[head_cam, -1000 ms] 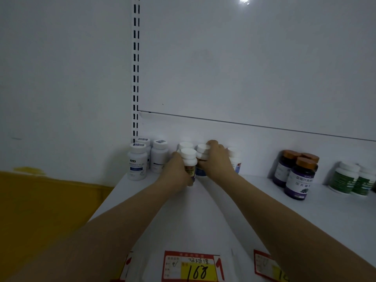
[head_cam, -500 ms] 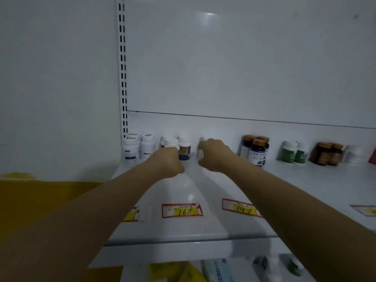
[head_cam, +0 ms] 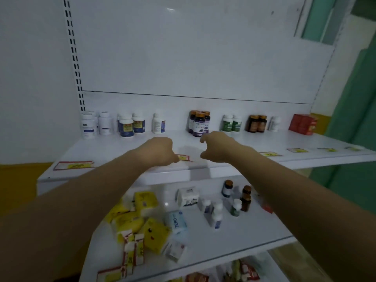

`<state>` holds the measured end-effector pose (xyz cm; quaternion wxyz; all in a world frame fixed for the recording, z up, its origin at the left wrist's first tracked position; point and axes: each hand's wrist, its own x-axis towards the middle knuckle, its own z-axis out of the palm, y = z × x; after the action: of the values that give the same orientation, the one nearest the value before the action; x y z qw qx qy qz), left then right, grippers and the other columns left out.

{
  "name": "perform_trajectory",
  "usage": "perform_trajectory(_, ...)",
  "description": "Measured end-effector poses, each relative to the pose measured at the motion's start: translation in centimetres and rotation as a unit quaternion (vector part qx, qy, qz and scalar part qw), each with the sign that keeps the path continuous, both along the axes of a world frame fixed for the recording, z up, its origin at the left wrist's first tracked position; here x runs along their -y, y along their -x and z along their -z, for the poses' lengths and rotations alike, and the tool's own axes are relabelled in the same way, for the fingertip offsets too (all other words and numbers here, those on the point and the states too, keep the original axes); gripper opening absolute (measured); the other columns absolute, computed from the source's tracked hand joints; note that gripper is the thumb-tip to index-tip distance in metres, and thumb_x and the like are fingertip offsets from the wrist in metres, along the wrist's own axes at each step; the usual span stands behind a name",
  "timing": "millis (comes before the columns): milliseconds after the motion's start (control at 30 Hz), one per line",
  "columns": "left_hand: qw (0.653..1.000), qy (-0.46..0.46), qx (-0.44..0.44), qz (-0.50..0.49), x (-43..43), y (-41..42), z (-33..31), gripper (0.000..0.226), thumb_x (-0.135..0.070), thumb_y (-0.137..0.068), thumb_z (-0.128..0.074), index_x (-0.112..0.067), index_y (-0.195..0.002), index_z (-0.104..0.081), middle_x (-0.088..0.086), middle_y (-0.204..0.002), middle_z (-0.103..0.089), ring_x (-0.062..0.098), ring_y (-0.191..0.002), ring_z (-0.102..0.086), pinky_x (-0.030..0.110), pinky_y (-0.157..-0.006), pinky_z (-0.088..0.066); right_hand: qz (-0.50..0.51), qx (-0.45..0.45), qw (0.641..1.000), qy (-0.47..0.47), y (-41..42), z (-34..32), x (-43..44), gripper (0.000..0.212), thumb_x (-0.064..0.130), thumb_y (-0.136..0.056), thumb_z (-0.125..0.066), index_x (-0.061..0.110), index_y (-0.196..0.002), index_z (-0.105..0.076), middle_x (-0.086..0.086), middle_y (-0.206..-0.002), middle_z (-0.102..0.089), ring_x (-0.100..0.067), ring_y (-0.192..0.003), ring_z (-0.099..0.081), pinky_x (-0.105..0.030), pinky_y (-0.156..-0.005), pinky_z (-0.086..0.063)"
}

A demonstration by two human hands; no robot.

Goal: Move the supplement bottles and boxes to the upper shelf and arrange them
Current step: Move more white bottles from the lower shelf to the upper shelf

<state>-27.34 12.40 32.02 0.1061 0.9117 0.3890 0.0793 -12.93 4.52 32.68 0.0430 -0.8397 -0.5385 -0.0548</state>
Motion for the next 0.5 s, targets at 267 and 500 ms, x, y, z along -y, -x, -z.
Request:
perform_trajectory(267,0.998,-0.004,0.057,0.027,14.9,-6.4,2.5,0.046,-0.031,-0.088,-0.059,-0.005,-0.126,-0.052,0.014,-0.128,-0.055,0.025,-0.108,-0.053,0.03,-0.083,-0.041,0.057,-0.032,0.997,0.033,-7.7,3.6,17.7,0.041,0.025,-0.089,-0.058,0.01,-0.127,-0.051,-0.012,-0.123,-0.055,-0.03,-0.111,-0.053,-0.041,-0.095,-0.047)
perform_trajectory(500,0.99,0.133,-0.001,0.04,23.3,-11.1,9.7,0.045,-0.032,-0.086,-0.062,-0.005,-0.122,-0.053,0.009,-0.114,-0.055,0.022,-0.098,-0.048,0.029,-0.083,-0.04,0.089,-0.086,0.99,0.07,-12.7,10.0,27.9,0.04,0.023,-0.086,-0.059,0.011,-0.123,-0.055,-0.011,-0.116,-0.061,-0.028,-0.104,-0.057,-0.034,-0.086,-0.049)
